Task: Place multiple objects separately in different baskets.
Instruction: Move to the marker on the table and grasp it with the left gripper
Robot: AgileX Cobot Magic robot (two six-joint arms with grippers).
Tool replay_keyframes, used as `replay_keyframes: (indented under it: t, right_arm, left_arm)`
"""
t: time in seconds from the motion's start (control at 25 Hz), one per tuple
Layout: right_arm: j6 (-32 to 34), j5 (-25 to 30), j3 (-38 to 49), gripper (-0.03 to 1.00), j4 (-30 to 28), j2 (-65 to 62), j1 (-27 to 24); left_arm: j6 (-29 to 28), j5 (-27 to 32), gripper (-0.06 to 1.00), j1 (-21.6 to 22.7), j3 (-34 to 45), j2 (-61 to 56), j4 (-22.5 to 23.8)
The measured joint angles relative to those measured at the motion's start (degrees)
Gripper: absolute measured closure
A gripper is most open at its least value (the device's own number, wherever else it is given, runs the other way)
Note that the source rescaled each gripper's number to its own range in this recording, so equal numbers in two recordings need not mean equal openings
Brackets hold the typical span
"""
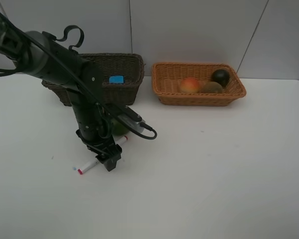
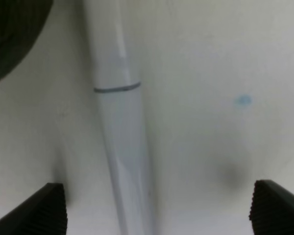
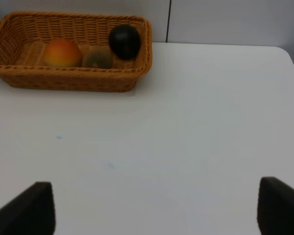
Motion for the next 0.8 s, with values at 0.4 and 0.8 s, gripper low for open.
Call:
replay_keyframes:
  t: [0.4,0.8]
  right_arm:
    - [-0.06,0.0,0.0,-0.03,0.0,0.0,0.0]
    - [-0.06,0.0,0.0,-0.03,0.0,0.0,0.0]
  left_arm:
    - [-1.46,0.24,-0.04,0.19,0.0,1.1,2.59]
    - [-1.52,0.18,0.11,0.23,0.0,1.1,2.92]
